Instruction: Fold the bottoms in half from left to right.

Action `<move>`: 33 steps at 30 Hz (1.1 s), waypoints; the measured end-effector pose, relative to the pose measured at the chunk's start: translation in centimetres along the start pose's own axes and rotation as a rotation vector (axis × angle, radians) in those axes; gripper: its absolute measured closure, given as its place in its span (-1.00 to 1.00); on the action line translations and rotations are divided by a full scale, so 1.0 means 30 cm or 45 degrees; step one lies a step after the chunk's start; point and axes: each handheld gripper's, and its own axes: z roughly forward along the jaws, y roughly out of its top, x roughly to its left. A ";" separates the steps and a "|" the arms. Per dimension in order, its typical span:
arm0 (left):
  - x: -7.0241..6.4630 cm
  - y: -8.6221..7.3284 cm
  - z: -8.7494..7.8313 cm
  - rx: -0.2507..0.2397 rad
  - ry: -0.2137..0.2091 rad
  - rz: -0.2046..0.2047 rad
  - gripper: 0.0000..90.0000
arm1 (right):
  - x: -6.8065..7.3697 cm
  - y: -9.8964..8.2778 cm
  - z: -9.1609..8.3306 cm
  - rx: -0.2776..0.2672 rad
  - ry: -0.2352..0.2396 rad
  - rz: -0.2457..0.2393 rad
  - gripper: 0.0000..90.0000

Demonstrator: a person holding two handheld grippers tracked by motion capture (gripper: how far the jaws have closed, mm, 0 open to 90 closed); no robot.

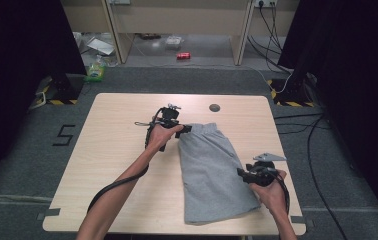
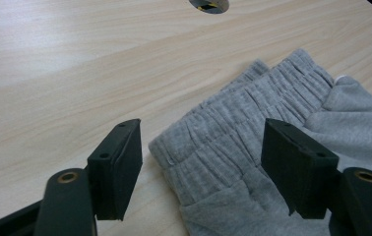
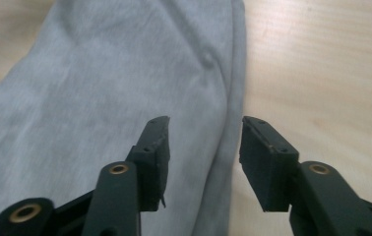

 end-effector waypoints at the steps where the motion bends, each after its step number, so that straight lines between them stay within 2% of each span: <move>1: -0.004 -0.001 0.002 0.007 -0.004 0.004 -0.31 | 0.005 -0.012 -0.011 0.001 -0.007 -0.007 0.18; 5: -0.016 -0.002 0.025 0.033 -0.013 0.003 -0.35 | 0.004 -0.082 -0.043 0.054 -0.021 -0.050 0.23; 7: -0.020 -0.003 0.041 0.035 -0.005 0.006 -0.35 | -0.009 -0.108 -0.043 0.094 -0.059 -0.064 0.26; 8: -0.020 -0.003 0.047 0.035 0.005 0.009 -0.35 | -0.021 -0.124 -0.044 0.116 -0.096 -0.070 0.25; 10: -0.019 0.000 0.055 0.048 0.012 0.010 -0.35 | -0.046 -0.140 -0.049 0.091 -0.082 -0.024 0.25; 12: -0.020 0.011 0.046 0.029 -0.019 -0.021 -0.35 | -0.053 -0.141 -0.052 0.100 -0.132 -0.049 0.22; 13: -0.020 0.017 0.037 0.016 -0.019 -0.011 -0.34 | -0.050 -0.137 -0.056 0.102 -0.127 -0.036 0.22; 15: -0.012 0.024 0.019 0.012 -0.006 -0.006 -0.34 | -0.040 -0.123 -0.069 0.060 -0.130 -0.044 0.17; 16: -0.004 0.026 0.011 0.010 0.000 -0.014 -0.34 | -0.028 -0.114 -0.076 0.033 -0.116 -0.027 0.15; 18: 0.009 0.026 -0.005 0.004 0.004 -0.022 -0.35 | 0.003 -0.096 -0.086 -0.023 -0.076 -0.034 0.11; 23: 0.028 0.009 -0.022 0.007 -0.004 -0.050 -0.37 | 0.080 -0.077 -0.075 -0.056 0.043 -0.040 0.08; 25: 0.034 -0.001 -0.011 0.022 -0.007 -0.071 -0.38 | 0.119 -0.069 -0.070 -0.059 0.078 -0.073 0.07; 29: 0.029 -0.018 0.033 0.059 -0.011 -0.103 -0.37 | 0.192 -0.060 -0.061 -0.063 0.150 -0.099 0.04; 33: 0.019 -0.016 0.065 0.081 0.000 -0.100 -0.23 | 0.280 -0.066 -0.050 -0.062 0.235 -0.120 0.03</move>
